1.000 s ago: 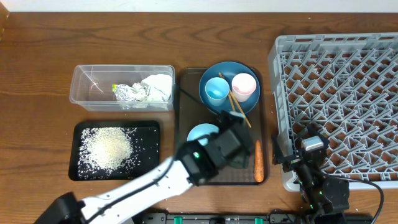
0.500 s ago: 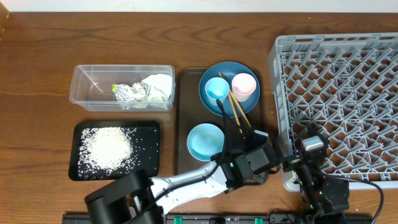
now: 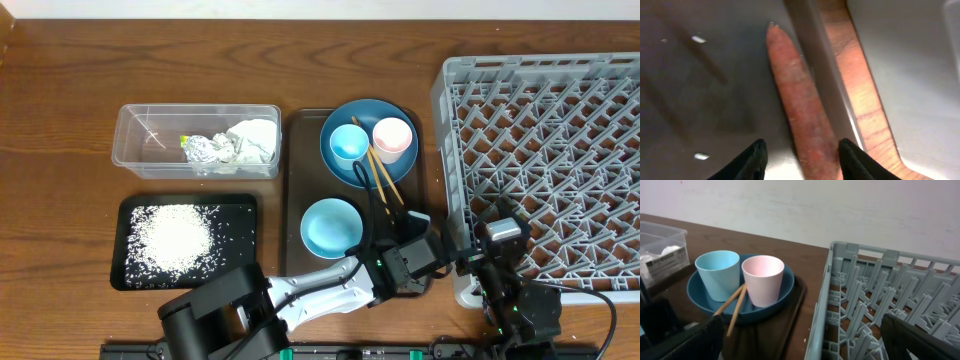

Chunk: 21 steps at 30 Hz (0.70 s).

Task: Sort waste into correct bins and load items into the dishwasher rack
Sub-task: 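Grasp the orange carrot on the brown tray with the left gripper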

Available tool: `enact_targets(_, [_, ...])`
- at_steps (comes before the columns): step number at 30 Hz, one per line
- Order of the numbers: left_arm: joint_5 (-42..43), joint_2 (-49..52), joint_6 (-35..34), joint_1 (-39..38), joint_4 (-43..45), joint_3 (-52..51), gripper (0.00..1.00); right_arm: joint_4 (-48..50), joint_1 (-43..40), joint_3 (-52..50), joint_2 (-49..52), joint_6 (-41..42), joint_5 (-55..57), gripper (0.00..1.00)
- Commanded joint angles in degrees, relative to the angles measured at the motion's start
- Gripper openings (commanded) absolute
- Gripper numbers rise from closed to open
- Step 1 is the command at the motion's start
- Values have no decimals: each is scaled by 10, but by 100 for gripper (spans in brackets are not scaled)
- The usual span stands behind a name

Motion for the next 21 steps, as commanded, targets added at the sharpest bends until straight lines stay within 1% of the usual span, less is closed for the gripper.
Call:
enact_targets(1, [-28, 9, -3, 1, -32, 0, 47, 2, -3, -1, -5, 14, -17, 99])
enact_targets(4, [-28, 5, -3, 1, -47, 0, 45, 2, -3, -1, -5, 14, -17, 99])
enact_targets(9, [-56, -8, -4, 1, -79, 0, 44, 2, -3, -1, -5, 14, -17, 99])
enact_targets(14, [-61, -51, -32, 1, -96, 0, 44, 2, -3, -1, -5, 14, -17, 99])
enact_targets(15, [-61, -58, -39, -1, -95, 0, 45, 2, -3, -1, -5, 14, -17, 99])
enact_targets(18, [-61, -67, -42, -6, -96, 0, 52, 2, -3, -1, -5, 14, -17, 99])
enact_targets(21, [-53, -64, -45, -14, -112, 0, 54, 2, -3, -1, -5, 14, -17, 99])
